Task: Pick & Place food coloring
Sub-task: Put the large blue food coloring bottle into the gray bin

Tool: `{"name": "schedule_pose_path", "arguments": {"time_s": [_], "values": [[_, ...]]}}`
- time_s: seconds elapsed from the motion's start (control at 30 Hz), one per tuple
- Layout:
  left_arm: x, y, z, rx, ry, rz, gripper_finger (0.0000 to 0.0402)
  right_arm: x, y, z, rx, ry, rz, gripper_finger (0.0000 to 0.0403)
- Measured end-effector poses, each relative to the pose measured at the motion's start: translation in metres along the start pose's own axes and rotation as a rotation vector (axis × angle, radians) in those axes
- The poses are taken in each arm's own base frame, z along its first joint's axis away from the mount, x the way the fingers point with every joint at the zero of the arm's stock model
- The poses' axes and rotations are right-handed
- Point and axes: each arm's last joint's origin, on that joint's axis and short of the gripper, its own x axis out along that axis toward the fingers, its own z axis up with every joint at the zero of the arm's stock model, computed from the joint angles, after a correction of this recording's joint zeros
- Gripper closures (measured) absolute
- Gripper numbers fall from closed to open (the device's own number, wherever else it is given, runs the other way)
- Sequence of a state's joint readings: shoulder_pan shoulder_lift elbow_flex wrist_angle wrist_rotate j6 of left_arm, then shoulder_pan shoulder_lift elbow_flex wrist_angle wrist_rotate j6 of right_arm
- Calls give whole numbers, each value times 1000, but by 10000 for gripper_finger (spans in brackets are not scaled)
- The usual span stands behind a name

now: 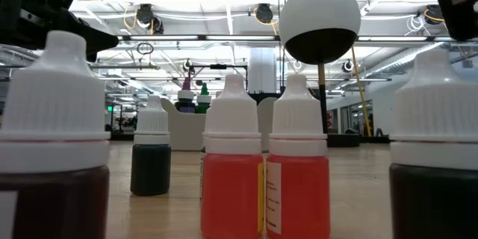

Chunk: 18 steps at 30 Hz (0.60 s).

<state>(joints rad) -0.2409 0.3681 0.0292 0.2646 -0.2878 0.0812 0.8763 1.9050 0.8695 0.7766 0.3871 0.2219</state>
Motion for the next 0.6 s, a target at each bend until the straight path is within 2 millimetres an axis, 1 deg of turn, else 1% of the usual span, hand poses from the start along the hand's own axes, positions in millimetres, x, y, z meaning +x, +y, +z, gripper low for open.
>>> {"name": "schedule_pose_path", "arguments": {"time_s": [0.13, 0.23, 0.6], "values": [[0, 0, 0, 0, 0, 0, 392, 9, -4, -7, 9, 13, 8, 166], [0, 0, 0, 0, 1, 0, 392, 11, -4, -6, 3, 17, 4, 169], [0, 0, 0, -4, 5, 0, 392, 7, 3, 1, -64, -33, 33, 189]]}}
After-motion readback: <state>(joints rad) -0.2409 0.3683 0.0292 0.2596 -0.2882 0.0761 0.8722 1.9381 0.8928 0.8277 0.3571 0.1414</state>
